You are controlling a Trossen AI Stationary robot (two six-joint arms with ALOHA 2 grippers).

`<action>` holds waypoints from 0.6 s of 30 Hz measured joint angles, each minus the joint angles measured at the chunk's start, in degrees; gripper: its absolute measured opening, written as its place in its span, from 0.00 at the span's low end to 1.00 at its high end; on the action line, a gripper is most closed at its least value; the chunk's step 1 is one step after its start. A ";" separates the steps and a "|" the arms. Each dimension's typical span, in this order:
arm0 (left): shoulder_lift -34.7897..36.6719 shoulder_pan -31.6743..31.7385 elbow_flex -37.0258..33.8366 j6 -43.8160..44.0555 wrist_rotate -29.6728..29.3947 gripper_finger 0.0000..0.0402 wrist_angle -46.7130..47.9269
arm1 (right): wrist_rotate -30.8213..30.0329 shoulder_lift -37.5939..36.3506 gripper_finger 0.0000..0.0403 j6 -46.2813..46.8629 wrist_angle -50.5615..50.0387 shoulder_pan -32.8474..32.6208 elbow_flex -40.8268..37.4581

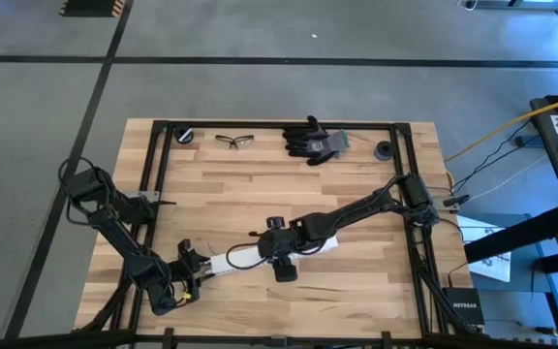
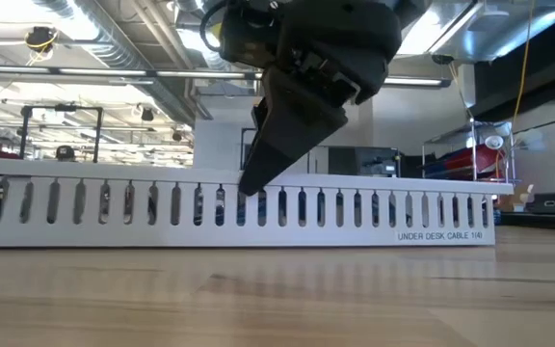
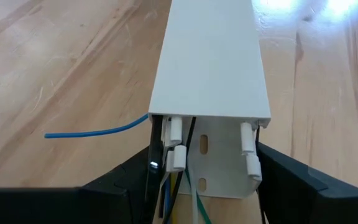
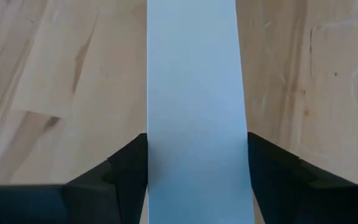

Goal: Ziptie cables
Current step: Close the white cable duct

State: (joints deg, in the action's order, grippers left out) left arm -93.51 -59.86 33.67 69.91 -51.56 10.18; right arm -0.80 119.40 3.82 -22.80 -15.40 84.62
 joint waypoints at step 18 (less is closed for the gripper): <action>0.02 0.54 -0.02 -0.48 0.26 0.51 -0.08 | 0.21 2.35 0.52 0.47 8.06 0.00 0.00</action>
State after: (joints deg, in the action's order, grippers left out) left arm -93.49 -59.32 33.65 69.43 -51.30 10.10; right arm -0.59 121.75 4.29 -14.73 -15.40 84.62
